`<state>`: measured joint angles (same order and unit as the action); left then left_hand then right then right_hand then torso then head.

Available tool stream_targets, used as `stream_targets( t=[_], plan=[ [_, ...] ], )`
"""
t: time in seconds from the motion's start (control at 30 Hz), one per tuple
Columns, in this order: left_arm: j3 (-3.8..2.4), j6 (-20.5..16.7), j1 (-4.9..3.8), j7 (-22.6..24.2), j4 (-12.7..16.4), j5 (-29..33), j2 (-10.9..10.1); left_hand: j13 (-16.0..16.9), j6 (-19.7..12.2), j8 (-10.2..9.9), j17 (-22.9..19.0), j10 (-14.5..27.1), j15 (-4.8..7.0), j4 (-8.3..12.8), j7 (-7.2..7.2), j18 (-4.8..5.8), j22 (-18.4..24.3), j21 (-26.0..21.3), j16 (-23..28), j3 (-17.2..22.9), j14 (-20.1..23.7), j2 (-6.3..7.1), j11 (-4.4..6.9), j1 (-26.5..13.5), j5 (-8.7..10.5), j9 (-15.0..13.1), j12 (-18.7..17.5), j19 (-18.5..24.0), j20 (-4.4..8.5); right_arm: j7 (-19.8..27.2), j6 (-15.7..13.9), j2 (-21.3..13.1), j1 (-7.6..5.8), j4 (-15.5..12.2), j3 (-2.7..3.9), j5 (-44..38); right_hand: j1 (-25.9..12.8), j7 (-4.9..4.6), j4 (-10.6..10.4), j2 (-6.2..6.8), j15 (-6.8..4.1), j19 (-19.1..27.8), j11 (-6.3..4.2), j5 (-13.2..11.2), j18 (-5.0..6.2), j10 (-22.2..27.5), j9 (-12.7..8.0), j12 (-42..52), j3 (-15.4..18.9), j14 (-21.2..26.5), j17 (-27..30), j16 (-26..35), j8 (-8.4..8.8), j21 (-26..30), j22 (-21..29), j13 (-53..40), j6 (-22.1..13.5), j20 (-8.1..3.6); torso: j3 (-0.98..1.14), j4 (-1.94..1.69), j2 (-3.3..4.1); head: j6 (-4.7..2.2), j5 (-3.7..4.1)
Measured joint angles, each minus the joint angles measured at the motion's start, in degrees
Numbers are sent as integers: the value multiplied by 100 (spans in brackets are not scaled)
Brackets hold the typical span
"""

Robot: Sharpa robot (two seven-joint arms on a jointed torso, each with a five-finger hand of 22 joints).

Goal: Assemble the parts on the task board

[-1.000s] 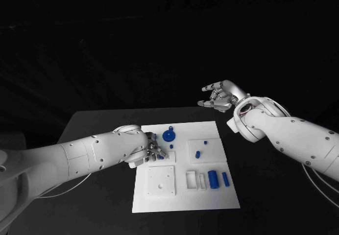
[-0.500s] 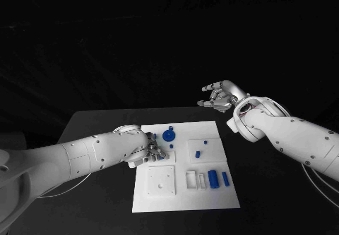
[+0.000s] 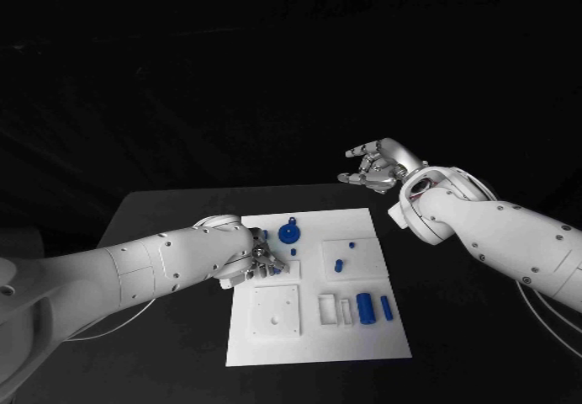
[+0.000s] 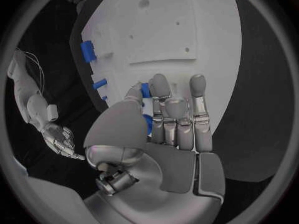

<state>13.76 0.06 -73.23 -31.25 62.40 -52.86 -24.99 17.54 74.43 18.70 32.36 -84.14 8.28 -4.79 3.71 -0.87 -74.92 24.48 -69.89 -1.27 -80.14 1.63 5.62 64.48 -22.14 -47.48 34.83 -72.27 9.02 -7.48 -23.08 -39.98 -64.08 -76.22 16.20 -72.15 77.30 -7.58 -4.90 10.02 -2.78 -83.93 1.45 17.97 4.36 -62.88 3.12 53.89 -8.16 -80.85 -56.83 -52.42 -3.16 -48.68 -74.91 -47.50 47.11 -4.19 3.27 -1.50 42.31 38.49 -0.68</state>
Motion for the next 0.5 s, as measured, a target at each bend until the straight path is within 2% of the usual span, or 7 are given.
stream_targets(
  t=[0.23, 0.4, 0.5],
  plan=[
    [0, -7, 0, 4, -13, -3, 10, 0, 0, 0, 0, 0, 0, 0, 0, 0, 0, 0, 0, 0, 0, 1, 0, -1, 86, -7, 0, 0, 0, 2, 0, 4, 2, 6, 0, 1, 0, 0, 0, 0, 0, 0, 0, 0, 1, 0, 0, 0, 0, 0, 0, 0, 0, 0, 0, 0, 0, 0, -1, 0, 0, -4, 10],
    [0, -5, 0, 6, -22, -4, 12, 1, 2, 0, -8, 0, 0, -72, 3, 0, 1, 0, 0, 73, 0, 137, 0, -74, 268, -7, 0, 0, 0, 3, 0, 5, 4, 10, 0, 2, 0, 0, 0, 0, 0, 0, 0, 0, 0, 0, 0, 0, 0, 0, 0, 0, 0, 0, 0, 0, 0, 0, -1, 0, 0, -3, 19],
    [1, -2, 1, 6, -23, -5, 13, 0, 3, 0, -17, 0, 0, -113, 3, 0, 1, 0, 0, 114, 0, 162, 0, -47, 289, -7, 0, 0, 0, 3, 1, 5, 6, 11, 0, 2, 0, 0, 0, 0, 0, 0, 0, 0, 0, 0, 0, 0, 0, 0, 0, 0, 0, 0, 0, -1, 0, 0, 0, -1, 0, 2, 24]
  ],
)
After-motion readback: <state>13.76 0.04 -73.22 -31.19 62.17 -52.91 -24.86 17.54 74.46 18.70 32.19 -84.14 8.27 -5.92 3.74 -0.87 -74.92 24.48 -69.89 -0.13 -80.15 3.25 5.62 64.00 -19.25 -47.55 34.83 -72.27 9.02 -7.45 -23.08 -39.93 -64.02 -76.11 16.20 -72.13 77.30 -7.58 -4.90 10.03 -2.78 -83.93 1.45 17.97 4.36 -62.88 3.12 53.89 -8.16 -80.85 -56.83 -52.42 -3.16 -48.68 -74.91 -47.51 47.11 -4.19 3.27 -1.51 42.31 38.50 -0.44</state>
